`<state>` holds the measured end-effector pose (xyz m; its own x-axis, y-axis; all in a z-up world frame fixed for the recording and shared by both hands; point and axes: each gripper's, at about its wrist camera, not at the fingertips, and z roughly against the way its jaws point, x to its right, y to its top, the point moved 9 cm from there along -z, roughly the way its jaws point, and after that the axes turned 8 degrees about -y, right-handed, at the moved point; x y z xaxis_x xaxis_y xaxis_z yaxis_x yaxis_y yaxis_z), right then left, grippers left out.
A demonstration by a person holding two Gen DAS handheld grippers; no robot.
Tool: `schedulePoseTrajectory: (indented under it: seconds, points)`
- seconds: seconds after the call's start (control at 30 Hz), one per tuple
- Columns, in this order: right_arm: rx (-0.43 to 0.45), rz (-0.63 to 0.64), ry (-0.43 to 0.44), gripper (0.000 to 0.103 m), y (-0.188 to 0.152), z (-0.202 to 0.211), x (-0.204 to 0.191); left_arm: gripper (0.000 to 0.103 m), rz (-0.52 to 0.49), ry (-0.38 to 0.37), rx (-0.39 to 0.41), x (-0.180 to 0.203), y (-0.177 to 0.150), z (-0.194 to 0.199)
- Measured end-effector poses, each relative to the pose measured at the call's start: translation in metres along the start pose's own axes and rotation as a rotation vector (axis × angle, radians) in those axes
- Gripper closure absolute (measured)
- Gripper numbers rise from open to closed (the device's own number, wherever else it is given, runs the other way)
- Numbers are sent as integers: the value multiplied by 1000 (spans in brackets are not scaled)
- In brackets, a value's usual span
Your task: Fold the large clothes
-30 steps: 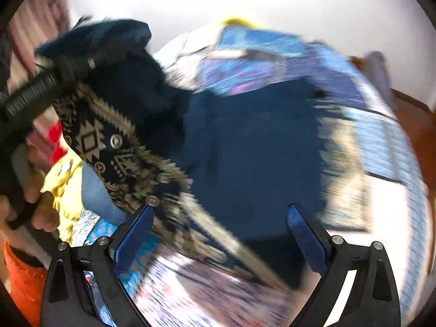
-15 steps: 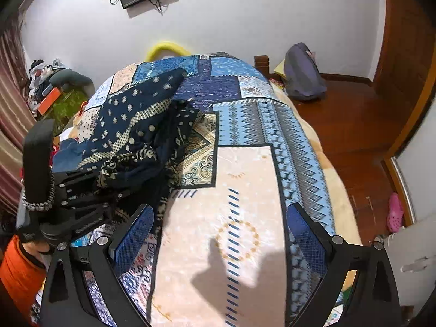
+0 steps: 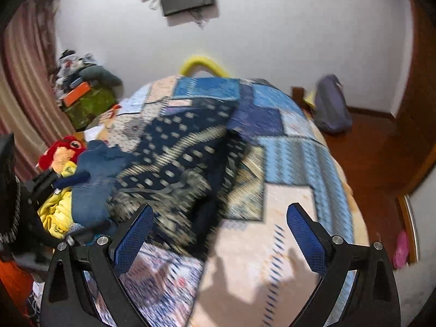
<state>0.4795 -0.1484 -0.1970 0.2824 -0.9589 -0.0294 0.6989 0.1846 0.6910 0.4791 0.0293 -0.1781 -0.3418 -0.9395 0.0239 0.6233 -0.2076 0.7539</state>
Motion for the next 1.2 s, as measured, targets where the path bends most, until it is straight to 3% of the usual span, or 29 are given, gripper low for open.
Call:
schedulePoseTrajectory:
  seconds: [0.1, 0.3, 0.37, 0.47, 0.6, 0.73, 0.87, 0.93, 1.07, 1.2]
  points:
    - [-3, 55, 27, 5, 14, -21, -29, 14, 86, 60, 7, -48, 10, -17]
    - [-73, 168, 44, 5, 36, -91, -71, 14, 221, 42, -33, -93, 14, -76]
    - [-108, 159, 52, 5, 40, -115, -71, 14, 265, 27, -43, -100, 19, -102]
    - [-176, 111, 49, 5, 41, -145, -58, 14, 302, 79, -56, -114, 26, -135]
    - [-219, 26, 17, 5, 36, -168, -23, 14, 328, 116, -54, -125, 32, -148]
    - [-256, -62, 86, 5, 21, -163, -9, 14, 264, 100, -70, -108, 27, -133]
    - [-275, -22, 142, 5, -7, -148, -23, 14, 152, 9, -159, -64, -3, -117]
    - [-295, -13, 159, 5, -27, -142, -29, 13, 111, -4, -167, -45, -19, -105]
    - [-359, -37, 173, 5, -66, -135, -23, 13, 94, -39, -187, -15, -49, -81]
    - [-344, 21, 127, 5, -88, -118, -13, 13, 79, -35, -176, -2, -70, -62]
